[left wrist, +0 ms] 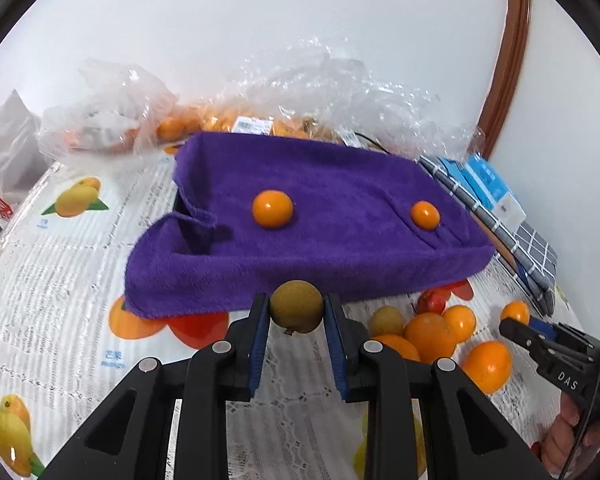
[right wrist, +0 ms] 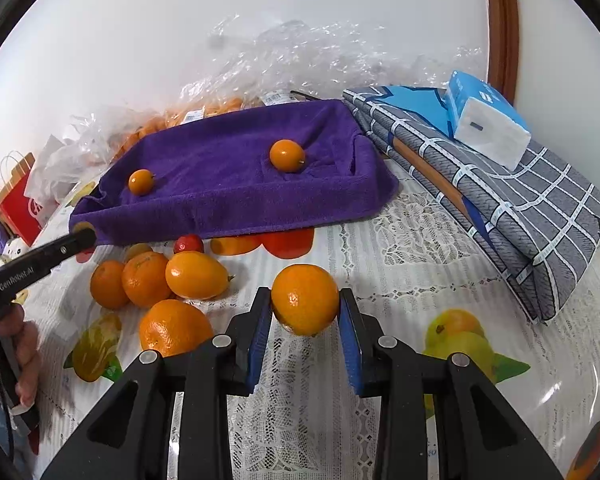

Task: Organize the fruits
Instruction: 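Carry the orange and green-yellow fruit onto the purple towel, opening both tools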

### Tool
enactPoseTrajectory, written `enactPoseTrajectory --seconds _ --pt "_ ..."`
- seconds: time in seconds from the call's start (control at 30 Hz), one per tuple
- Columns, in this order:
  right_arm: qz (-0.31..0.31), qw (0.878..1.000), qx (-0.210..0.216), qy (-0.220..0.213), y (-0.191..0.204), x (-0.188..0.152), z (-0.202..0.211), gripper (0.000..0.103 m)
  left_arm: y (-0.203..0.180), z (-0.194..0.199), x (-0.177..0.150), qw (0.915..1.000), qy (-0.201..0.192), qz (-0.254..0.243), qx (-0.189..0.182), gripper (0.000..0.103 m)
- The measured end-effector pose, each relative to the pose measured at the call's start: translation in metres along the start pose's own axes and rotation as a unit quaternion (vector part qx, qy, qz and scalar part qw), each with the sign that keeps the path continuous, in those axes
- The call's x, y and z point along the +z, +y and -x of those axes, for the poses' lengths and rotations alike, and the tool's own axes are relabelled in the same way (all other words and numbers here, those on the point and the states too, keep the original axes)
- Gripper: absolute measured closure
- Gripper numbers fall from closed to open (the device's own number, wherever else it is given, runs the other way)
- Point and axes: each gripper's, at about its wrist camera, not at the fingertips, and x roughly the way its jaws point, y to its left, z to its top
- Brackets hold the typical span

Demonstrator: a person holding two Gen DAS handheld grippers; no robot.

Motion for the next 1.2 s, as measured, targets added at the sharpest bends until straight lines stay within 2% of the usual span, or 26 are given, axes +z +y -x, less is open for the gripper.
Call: enactPoseTrajectory --seconds 0.23,0.4,0.5,0.67,0.73,0.8,0.87,0.97,1.07,1.2 --pt "0.001 1.0 0.005 -0.009 0.0 0.0 0.004 0.07 -0.004 0.006 0.002 0.9998 -0.013 -0.007 -0.016 0.077" --pt "0.005 1.0 -0.018 -0.005 0.001 0.001 0.01 0.07 -0.003 0.016 0.003 0.9993 -0.031 -0.003 -0.02 0.077" --pt "0.0 1.0 -0.008 -0.006 0.004 0.006 0.02 0.07 -0.001 0.024 0.004 0.9986 -0.047 0.004 -0.026 0.077" --pt "0.001 1.0 -0.013 -0.027 0.01 0.027 0.039 0.07 -0.001 0.038 0.008 0.9975 -0.069 0.005 -0.012 0.077" --pt "-0.002 0.999 -0.017 -0.036 0.011 0.04 0.045 0.07 0.0 0.044 0.015 0.9979 -0.064 0.009 0.004 0.077" --pt "-0.002 0.999 -0.02 -0.047 0.012 0.056 0.05 0.07 0.006 0.055 0.027 0.9968 -0.076 0.023 -0.002 0.077" --pt "-0.004 0.998 -0.018 -0.061 0.014 0.075 0.053 0.07 0.008 0.067 0.047 0.9951 -0.094 0.029 -0.011 0.077" --pt "-0.009 0.997 -0.006 -0.078 0.015 0.1 0.051 0.07 0.008 0.079 0.078 0.9917 -0.126 0.028 -0.001 0.077" --pt "-0.005 0.996 -0.001 -0.092 0.021 0.123 0.045 0.07 0.009 0.078 0.106 0.9884 -0.145 0.04 0.018 0.077" --pt "-0.001 0.995 0.005 -0.103 0.03 0.146 0.031 0.07 0.012 0.058 0.119 0.9867 -0.146 0.071 0.013 0.077"
